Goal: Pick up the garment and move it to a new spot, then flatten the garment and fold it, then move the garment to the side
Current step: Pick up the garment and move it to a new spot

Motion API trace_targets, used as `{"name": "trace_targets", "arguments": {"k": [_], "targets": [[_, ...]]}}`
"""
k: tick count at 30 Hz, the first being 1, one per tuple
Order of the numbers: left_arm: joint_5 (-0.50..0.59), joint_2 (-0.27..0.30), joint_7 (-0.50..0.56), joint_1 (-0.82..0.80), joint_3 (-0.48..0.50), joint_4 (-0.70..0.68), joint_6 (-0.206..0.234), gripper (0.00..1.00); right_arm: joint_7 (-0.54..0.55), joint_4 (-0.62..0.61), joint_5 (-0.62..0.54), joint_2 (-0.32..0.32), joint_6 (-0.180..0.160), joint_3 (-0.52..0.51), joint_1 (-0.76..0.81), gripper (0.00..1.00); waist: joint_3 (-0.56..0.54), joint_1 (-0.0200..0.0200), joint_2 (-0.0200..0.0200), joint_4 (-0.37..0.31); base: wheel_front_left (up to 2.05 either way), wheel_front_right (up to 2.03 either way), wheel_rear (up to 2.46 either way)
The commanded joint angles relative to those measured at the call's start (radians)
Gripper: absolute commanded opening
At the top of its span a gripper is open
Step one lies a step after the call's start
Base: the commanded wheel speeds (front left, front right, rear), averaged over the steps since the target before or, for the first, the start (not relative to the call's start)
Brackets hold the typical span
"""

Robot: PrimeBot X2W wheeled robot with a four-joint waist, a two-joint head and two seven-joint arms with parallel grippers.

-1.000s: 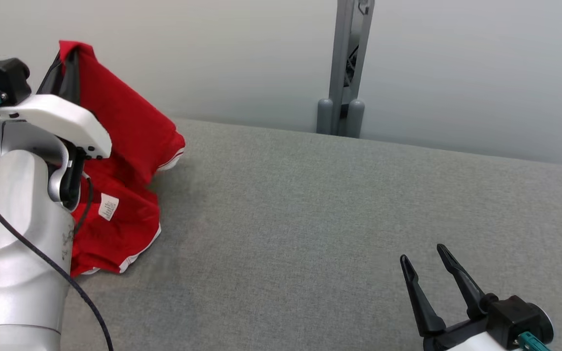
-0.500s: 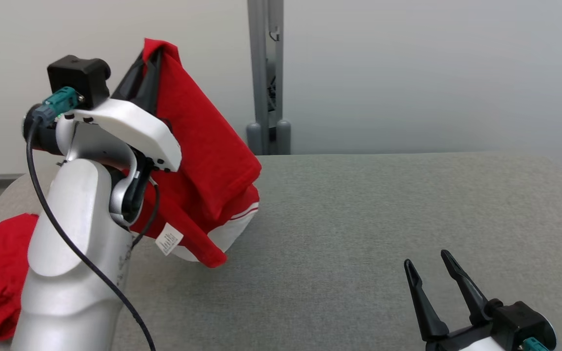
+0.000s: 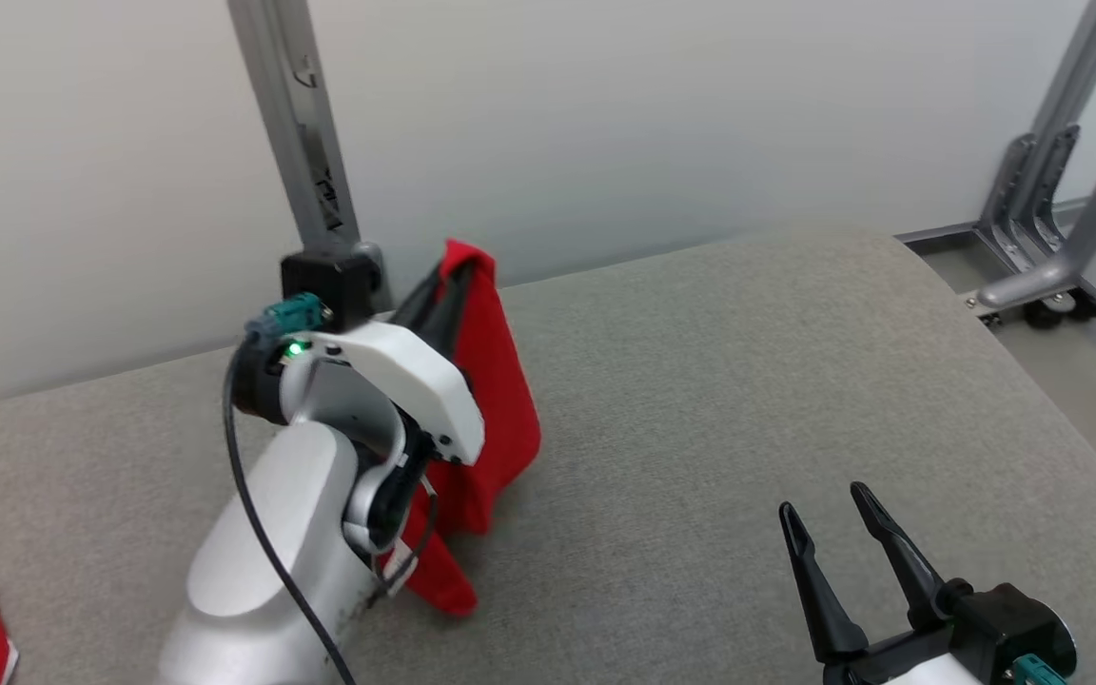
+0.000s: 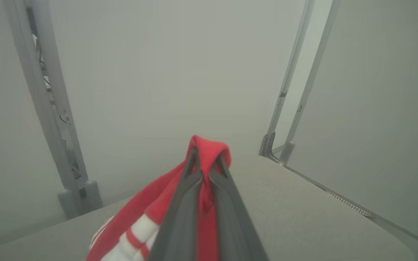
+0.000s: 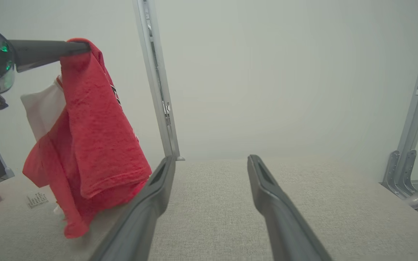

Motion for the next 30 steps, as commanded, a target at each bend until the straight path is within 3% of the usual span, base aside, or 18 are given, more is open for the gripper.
{"name": "trace_targets", "arguments": {"k": [1,9,14,15,16,17,24,30], "targets": [[-0.063,0.002,-0.012,0.014,-0.054,0.009,0.023,0.0,-0.006,0.002,0.008,-0.005,0.0,-0.003,-0.002,1.0,0.025,0.0,-0.0001,-0.053,0.0,0.0,0.0],[-0.302,0.003,-0.113,0.002,-0.348,0.089,0.125,0.0,-0.006,0.004,0.024,-0.005,0.0,0.005,-0.032,1.0,0.064,0.0,-0.0001,-0.136,0.0,0.0,0.0],[-0.481,0.003,-0.157,-0.027,-0.491,0.121,0.146,0.0,-0.006,0.009,0.043,-0.005,0.0,0.025,-0.059,1.0,0.091,0.0,-0.0001,-0.18,0.0,0.0,0.0],[-0.517,0.003,-0.163,-0.033,-0.513,0.122,0.149,0.27,-0.006,0.01,0.044,-0.005,0.0,0.026,-0.062,1.0,0.093,0.0,-0.0001,-0.182,0.0,0.0,0.0],[-0.547,0.003,-0.171,-0.041,-0.533,0.123,0.151,0.78,-0.006,0.01,0.046,-0.005,0.0,0.027,-0.065,1.0,0.094,0.0,-0.0001,-0.183,0.0,0.0,0.0],[-0.581,0.003,-0.18,-0.049,-0.552,0.118,0.15,1.0,-0.006,0.01,0.049,-0.005,0.0,0.025,-0.065,1.0,0.095,0.0,-0.0001,-0.182,0.0,0.0,0.0],[-0.677,0.003,-0.283,-0.105,-0.634,0.097,0.147,1.0,-0.006,0.004,0.061,-0.005,0.0,-0.021,-0.039,1.0,0.072,0.0,-0.0001,-0.123,0.0,0.0,0.0],[-0.607,0.03,-0.345,-0.116,-0.617,0.118,0.167,1.0,-0.006,-0.005,0.051,-0.005,0.0,-0.043,-0.022,1.0,0.041,0.0,-0.0001,-0.04,0.0,0.0,0.0]]}}
